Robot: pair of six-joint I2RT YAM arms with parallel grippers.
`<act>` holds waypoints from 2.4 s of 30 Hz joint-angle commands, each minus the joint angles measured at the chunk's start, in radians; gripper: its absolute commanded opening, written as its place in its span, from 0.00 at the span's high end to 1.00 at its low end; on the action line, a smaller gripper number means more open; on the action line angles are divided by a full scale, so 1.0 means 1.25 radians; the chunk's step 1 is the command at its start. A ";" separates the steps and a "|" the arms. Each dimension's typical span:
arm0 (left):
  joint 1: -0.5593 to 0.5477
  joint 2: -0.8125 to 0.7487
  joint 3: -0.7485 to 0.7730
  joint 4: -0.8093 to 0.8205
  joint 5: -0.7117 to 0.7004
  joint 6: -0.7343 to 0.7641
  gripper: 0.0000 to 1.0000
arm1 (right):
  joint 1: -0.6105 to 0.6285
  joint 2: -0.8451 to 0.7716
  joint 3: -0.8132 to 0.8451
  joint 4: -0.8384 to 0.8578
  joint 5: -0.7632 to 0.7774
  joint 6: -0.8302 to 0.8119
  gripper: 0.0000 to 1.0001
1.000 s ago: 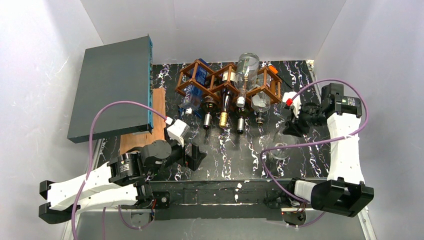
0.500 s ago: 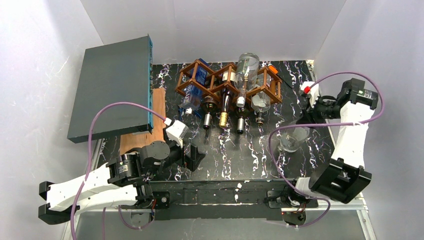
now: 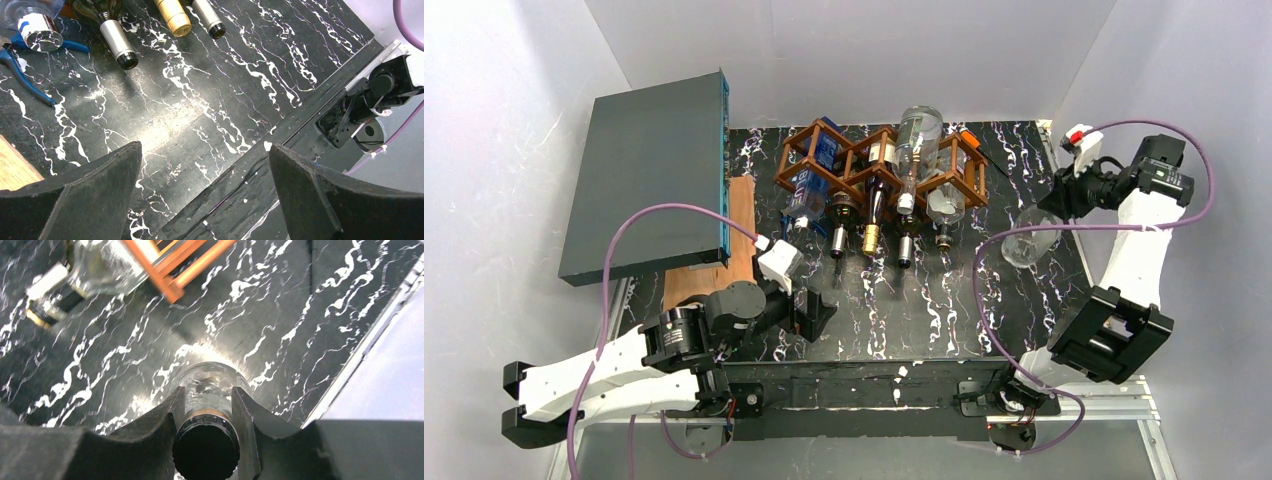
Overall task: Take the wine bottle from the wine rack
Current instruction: Move the wine bottle to the center of the board.
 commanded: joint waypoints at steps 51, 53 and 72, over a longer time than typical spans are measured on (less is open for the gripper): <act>0.156 0.214 0.071 0.138 0.171 0.049 0.02 | 0.192 0.121 0.013 0.689 0.296 0.601 0.07; 0.175 0.225 0.076 0.146 0.196 0.050 0.02 | 0.184 0.098 0.004 0.664 0.294 0.607 0.02; 0.239 0.203 0.064 0.139 0.376 -0.001 0.02 | 0.154 -0.297 -0.247 0.422 0.178 0.520 0.02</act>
